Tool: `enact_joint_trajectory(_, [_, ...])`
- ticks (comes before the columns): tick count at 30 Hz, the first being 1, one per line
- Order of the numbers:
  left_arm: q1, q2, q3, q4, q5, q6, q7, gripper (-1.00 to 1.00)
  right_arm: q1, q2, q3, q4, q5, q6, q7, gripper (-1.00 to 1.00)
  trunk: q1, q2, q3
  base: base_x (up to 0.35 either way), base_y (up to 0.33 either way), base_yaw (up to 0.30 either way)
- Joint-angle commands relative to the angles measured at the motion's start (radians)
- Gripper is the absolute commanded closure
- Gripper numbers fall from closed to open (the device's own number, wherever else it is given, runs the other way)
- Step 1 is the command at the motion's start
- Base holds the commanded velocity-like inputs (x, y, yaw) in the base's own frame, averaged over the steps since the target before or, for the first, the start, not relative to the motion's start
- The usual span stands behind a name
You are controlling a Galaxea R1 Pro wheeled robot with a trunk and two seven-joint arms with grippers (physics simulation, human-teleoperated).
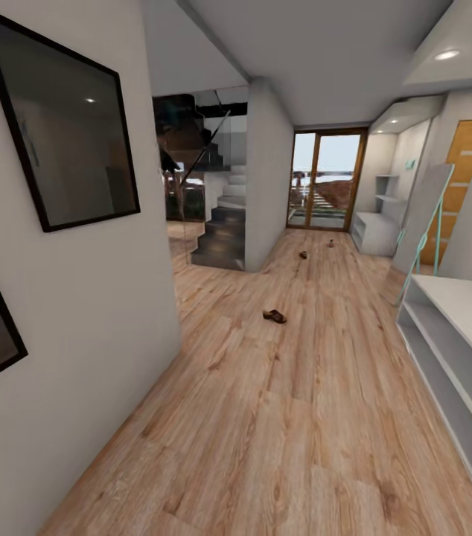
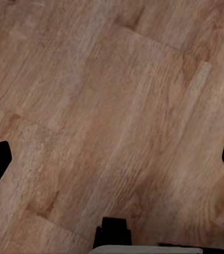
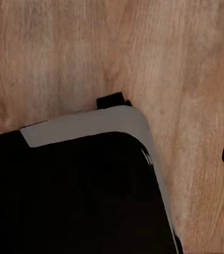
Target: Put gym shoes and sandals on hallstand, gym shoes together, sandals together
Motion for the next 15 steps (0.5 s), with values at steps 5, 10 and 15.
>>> enact_joint_trajectory(5, [-0.001,-0.001,-0.001,-0.203,0.016,-0.006,0.000,-1.00,0.000,0.001,-0.045,-0.004,-0.001,-0.001,0.002,-1.00,0.001,0.000,-0.001,0.345,0.000,-0.019])
enact_joint_trajectory(10, [-0.001,-0.001,-0.001,-0.203,0.017,-0.006,0.000,-1.00,0.000,0.002,-0.048,-0.004,0.002,-0.001,0.002,-1.00,0.001,0.000,-0.001,0.340,0.000,-0.190])
enact_joint_trajectory(15, [-0.001,0.000,0.000,-0.203,0.018,-0.008,0.000,-1.00,0.000,-0.001,-0.048,-0.004,0.002,-0.002,0.002,-1.00,0.001,0.000,0.000,0.290,0.000,-0.254])
